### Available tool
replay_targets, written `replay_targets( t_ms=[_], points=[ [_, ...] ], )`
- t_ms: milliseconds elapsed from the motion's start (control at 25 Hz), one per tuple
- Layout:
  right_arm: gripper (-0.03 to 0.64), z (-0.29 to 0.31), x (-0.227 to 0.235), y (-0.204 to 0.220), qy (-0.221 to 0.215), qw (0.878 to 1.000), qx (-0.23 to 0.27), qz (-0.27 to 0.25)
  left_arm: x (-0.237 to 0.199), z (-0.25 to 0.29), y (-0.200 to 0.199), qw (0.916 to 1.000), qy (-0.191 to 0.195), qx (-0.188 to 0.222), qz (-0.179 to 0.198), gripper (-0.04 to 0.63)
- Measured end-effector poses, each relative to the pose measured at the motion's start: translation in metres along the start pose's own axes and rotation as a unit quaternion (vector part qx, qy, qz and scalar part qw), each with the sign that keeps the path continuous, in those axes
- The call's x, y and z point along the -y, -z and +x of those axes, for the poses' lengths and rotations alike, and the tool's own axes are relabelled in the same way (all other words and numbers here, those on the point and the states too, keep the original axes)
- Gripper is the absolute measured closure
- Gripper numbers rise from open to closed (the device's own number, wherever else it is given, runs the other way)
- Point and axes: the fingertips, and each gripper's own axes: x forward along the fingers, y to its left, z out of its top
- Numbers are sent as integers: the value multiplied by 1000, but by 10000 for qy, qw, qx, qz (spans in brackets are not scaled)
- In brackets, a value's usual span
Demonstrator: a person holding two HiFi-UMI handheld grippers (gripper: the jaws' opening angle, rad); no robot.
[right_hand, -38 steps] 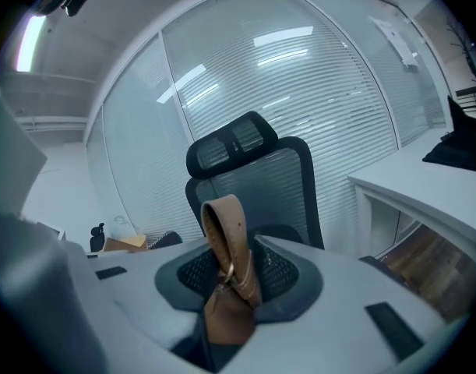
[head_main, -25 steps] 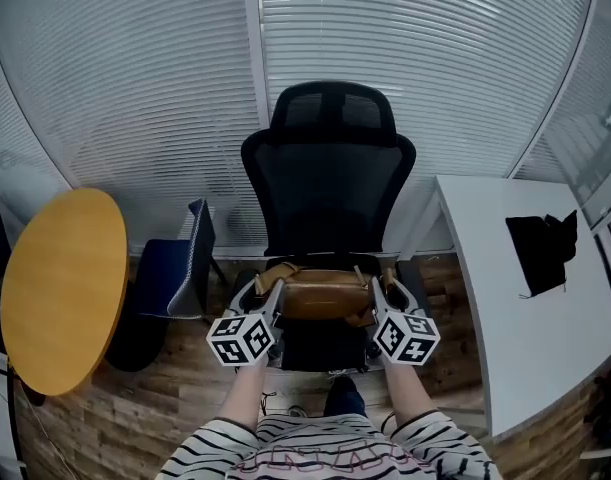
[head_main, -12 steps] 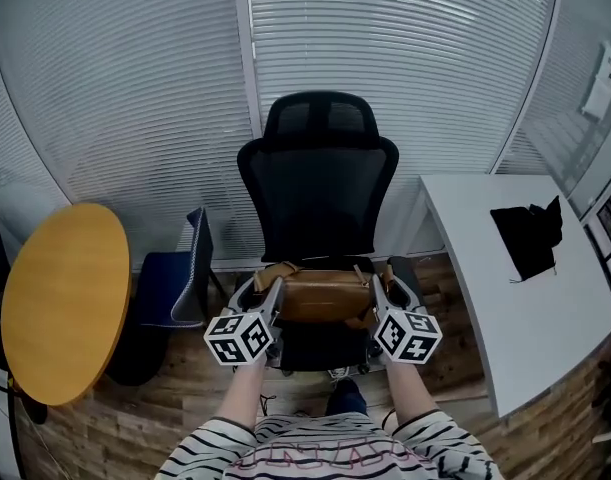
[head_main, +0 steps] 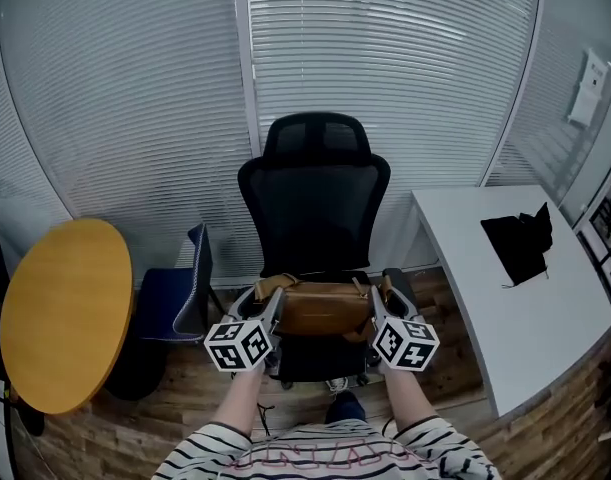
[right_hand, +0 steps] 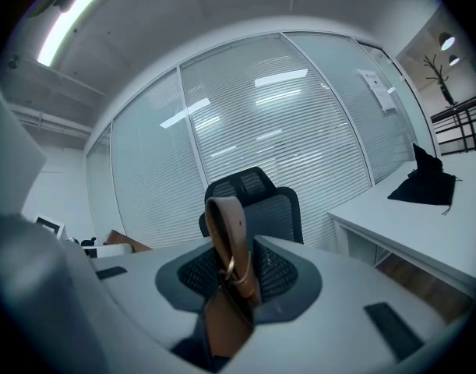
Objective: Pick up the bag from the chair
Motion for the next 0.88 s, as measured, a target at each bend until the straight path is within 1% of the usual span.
replay_targets(
  t_ms=[880],
  points=[
    [499,-10,-16,3,-120,9999,-27,-16,-2,-23,-4,9999,-136,90,38,393]
  ],
)
